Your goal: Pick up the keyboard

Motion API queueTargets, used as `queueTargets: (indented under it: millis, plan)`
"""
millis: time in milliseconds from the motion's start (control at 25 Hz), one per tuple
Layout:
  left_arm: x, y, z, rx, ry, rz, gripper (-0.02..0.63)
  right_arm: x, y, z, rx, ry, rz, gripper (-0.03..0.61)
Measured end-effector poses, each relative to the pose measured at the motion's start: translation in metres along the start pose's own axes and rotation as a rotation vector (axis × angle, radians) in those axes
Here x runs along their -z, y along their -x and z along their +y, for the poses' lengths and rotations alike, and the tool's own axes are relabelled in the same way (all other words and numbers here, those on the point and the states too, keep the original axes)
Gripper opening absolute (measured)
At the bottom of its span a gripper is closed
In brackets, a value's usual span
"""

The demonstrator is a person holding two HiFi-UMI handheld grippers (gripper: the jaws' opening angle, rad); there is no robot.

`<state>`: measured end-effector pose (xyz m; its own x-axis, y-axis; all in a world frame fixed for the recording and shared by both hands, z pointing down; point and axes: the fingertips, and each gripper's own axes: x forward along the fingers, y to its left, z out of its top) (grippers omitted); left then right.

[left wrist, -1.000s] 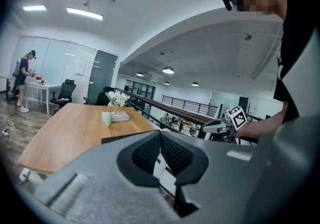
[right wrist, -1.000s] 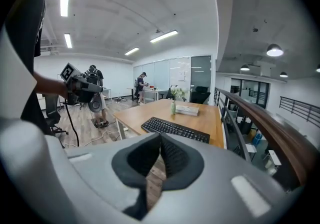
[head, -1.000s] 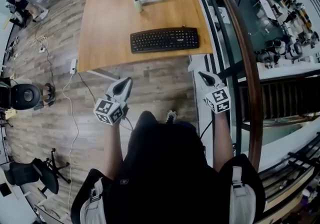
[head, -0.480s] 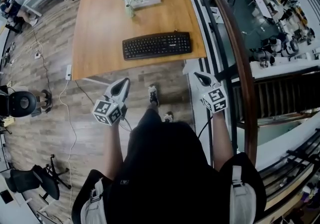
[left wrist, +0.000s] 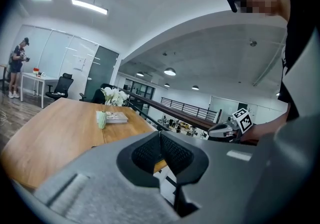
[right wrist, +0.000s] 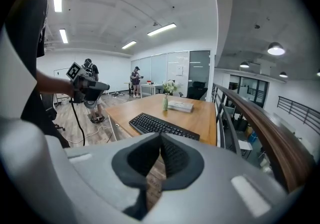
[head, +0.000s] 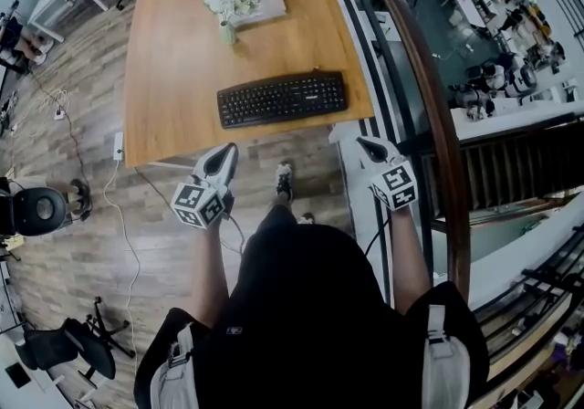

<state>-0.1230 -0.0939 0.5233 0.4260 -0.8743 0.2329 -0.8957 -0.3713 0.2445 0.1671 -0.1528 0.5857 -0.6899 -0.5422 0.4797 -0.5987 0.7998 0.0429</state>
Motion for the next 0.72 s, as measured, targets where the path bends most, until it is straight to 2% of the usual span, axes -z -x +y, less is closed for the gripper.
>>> queueTargets:
  millis: [240,400,720]
  plan:
    - [0.008,-0.025,0.046,-0.010,0.011,0.032,0.014,-0.007,-0.039,-0.014,-0.014,0.014,0.040,0.005]
    - [0.010,-0.045,0.069,-0.033,-0.024,0.077,0.014,-0.008,-0.062,-0.020,-0.033,0.042,0.084,0.005]
    - [0.012,-0.090,0.102,-0.001,-0.031,0.106,0.014,-0.010,-0.097,-0.047,-0.070,0.044,0.139,0.005]
